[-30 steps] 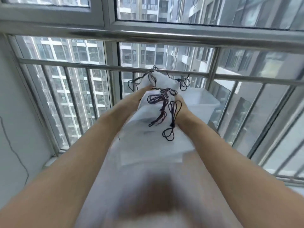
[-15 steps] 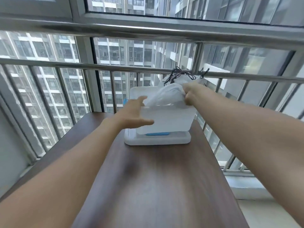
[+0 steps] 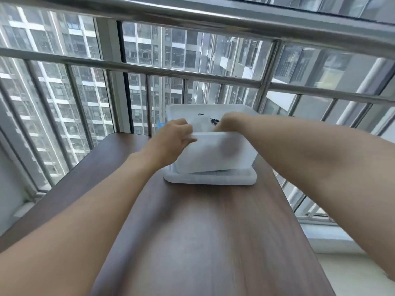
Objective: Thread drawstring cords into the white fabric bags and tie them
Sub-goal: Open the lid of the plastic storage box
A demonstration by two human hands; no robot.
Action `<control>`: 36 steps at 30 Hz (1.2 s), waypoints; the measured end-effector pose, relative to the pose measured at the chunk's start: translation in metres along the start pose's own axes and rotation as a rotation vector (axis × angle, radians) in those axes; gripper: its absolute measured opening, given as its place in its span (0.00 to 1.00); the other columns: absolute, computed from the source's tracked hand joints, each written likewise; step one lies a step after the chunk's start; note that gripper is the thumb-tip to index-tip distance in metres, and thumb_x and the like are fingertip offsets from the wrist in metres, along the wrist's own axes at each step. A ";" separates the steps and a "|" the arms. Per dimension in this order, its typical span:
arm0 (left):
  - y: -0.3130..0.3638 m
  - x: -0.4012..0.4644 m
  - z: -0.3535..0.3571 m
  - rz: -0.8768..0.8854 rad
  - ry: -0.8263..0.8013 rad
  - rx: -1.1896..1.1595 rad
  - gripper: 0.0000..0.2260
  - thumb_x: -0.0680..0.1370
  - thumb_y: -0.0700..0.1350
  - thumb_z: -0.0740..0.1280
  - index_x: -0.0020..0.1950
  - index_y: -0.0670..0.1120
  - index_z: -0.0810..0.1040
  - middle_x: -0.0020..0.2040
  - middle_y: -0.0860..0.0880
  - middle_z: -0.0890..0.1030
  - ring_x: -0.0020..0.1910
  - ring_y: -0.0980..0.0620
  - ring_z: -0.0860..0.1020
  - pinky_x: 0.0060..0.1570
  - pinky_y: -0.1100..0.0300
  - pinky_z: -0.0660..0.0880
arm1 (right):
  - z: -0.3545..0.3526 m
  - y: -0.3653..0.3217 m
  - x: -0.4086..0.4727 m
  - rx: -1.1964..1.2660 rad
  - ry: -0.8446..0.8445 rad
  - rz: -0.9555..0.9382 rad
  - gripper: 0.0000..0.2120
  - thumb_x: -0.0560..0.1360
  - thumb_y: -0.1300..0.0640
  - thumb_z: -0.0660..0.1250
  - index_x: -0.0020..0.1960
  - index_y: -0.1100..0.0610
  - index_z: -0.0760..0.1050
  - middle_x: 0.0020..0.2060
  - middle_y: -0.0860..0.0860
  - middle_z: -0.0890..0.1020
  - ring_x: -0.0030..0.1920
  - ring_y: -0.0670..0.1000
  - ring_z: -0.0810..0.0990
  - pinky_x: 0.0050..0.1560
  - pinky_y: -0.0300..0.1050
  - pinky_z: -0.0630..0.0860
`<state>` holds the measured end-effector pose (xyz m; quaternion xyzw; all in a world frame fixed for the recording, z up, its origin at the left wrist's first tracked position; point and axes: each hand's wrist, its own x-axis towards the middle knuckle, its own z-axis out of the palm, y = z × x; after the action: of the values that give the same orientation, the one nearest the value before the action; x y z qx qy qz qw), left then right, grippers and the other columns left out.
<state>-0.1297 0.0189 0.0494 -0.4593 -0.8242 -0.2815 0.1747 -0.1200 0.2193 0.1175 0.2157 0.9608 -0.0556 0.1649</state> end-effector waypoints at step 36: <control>-0.045 -0.076 -0.065 -0.058 0.382 0.190 0.09 0.79 0.42 0.68 0.43 0.38 0.78 0.45 0.41 0.81 0.46 0.40 0.76 0.48 0.52 0.69 | 0.138 0.108 -0.031 0.536 0.401 0.242 0.15 0.76 0.48 0.71 0.47 0.60 0.74 0.51 0.57 0.82 0.49 0.59 0.80 0.44 0.48 0.72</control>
<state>-0.1268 -0.0903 0.0454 -0.3551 -0.8118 -0.2892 0.3622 -0.0067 0.2794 -0.0057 0.3700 0.8929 -0.2422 -0.0842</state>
